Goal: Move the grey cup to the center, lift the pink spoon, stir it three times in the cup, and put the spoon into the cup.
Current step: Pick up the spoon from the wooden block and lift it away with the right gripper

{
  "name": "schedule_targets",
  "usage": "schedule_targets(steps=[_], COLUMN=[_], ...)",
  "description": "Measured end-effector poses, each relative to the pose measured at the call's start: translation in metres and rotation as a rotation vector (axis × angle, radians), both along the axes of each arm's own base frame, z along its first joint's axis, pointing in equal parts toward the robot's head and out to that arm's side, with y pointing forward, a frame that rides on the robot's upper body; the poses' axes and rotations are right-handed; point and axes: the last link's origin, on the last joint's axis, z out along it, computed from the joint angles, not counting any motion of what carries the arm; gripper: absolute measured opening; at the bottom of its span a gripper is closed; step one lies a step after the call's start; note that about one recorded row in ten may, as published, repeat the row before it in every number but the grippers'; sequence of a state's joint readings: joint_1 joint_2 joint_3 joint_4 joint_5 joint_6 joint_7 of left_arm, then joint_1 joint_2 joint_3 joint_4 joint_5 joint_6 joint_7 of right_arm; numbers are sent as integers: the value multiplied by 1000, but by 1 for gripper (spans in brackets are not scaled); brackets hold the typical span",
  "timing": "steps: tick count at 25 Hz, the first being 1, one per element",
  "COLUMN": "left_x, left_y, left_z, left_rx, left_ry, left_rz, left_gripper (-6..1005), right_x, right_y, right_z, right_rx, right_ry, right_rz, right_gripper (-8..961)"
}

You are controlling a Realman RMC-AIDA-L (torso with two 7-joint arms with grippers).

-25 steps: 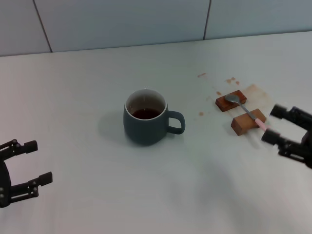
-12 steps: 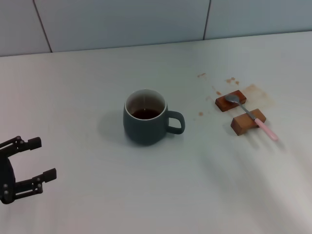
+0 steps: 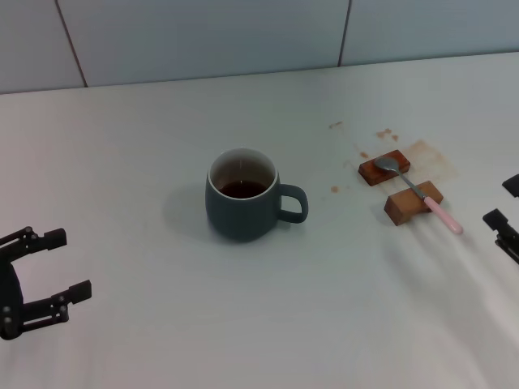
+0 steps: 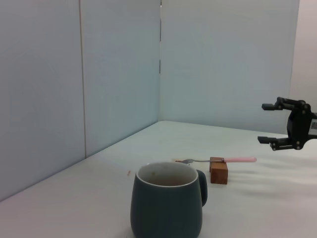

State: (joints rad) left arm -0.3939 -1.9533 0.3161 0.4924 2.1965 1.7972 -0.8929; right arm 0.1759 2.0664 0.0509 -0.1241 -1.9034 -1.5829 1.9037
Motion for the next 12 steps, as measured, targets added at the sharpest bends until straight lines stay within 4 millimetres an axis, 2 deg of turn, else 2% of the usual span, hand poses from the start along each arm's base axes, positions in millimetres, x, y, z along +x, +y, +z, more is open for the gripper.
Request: schedule_targets(steps=[12], left_x=[-1], left_y=[-1], left_z=[0], left_rx=[2], left_ry=[0], left_rz=[8], left_gripper=[813], right_x=[9], right_y=[1], right_z=[-15], right_rx=[-89], right_ry=[-2], right_rz=[-79], right_gripper=[802])
